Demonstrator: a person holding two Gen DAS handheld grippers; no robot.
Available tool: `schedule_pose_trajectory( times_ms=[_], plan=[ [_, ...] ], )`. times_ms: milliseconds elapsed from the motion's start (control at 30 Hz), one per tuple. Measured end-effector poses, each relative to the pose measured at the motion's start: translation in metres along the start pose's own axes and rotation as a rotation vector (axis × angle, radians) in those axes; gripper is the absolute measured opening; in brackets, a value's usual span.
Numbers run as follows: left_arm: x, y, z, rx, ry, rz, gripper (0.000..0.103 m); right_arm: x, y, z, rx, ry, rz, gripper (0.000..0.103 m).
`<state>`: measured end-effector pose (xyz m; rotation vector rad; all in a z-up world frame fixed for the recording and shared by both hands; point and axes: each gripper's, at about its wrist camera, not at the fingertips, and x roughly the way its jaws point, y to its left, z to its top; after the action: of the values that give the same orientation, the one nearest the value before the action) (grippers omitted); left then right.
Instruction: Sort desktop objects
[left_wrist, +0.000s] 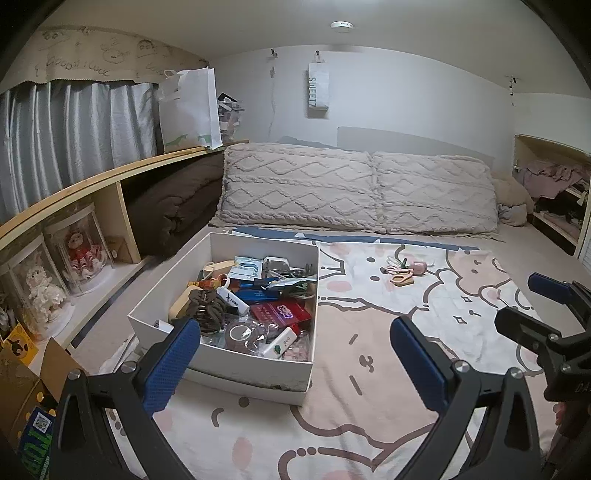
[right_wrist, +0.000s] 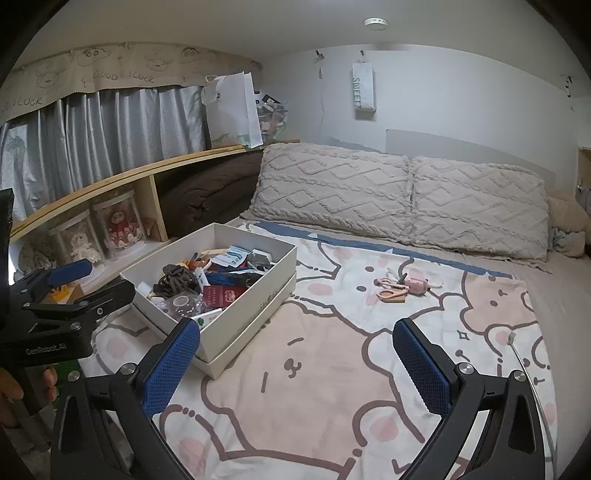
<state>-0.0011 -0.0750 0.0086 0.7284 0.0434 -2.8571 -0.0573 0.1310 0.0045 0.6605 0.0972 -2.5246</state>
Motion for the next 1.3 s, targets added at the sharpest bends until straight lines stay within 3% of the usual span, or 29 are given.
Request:
schedule_pose_trajectory(
  times_ms=[433,1300],
  plan=[
    [0.003,-0.016,0.001,0.003,0.01,-0.033,0.103,-0.01,-0.013,-0.005,0.023,0.001,-0.027,0.103],
    [0.02,-0.092,0.004,0.07,0.043,-0.118,0.103,-0.039,-0.078,-0.026,0.081,0.017,-0.158,0.103]
  ],
)
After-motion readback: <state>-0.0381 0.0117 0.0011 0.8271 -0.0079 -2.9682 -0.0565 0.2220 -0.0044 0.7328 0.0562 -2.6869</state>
